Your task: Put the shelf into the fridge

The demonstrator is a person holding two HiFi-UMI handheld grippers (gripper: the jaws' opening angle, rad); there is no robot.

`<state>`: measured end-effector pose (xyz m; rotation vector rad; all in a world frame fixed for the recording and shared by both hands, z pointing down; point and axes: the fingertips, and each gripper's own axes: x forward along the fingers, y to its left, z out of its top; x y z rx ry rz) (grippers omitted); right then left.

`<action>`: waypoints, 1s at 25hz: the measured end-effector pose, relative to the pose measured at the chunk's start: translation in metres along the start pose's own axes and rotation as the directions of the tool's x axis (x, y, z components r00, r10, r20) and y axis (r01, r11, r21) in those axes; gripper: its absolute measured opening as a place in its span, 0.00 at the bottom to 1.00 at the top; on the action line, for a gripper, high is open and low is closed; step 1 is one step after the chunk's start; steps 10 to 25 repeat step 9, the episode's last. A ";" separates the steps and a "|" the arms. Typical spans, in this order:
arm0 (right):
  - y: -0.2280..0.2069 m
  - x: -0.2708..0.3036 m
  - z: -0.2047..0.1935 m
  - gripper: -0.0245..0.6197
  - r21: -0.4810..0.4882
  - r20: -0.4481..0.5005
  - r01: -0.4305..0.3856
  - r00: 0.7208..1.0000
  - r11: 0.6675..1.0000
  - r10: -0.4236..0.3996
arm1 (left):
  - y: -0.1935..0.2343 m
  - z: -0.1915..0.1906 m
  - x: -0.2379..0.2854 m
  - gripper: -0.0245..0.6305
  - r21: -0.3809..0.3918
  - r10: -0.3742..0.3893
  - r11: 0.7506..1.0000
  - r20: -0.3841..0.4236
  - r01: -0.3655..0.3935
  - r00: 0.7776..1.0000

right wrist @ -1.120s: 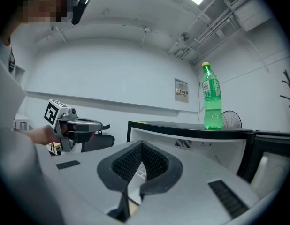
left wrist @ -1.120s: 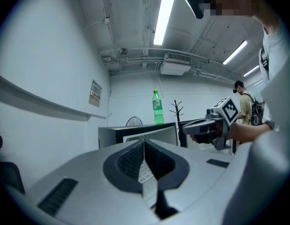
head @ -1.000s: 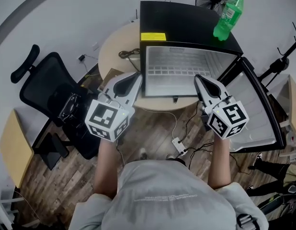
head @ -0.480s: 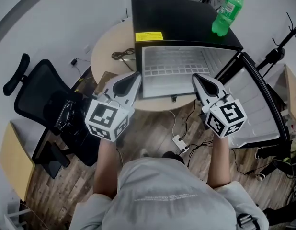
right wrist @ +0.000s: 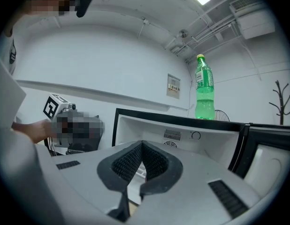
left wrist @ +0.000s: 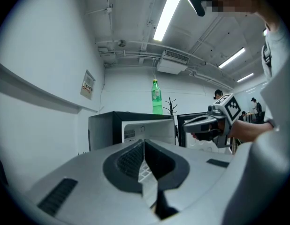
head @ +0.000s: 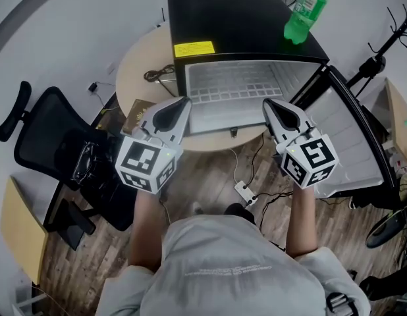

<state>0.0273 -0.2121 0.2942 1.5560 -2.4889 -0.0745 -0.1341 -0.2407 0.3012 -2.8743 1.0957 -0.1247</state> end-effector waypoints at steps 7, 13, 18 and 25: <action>-0.001 0.003 0.003 0.06 -0.024 0.004 0.001 1.000 1.000 -0.001 | 0.001 -0.002 0.003 0.07 0.012 0.001 1.000 -0.009 -0.001 1.000; -0.001 0.004 0.002 0.06 -0.030 0.001 0.001 1.000 1.000 -0.001 | 0.002 -0.003 0.004 0.07 0.011 0.004 1.000 -0.011 -0.004 1.000; -0.001 0.004 0.002 0.06 -0.030 0.001 0.001 1.000 1.000 -0.001 | 0.002 -0.003 0.004 0.07 0.011 0.004 1.000 -0.011 -0.004 1.000; -0.001 0.004 0.002 0.06 -0.030 0.001 0.001 1.000 1.000 -0.001 | 0.002 -0.003 0.004 0.07 0.011 0.004 1.000 -0.011 -0.004 1.000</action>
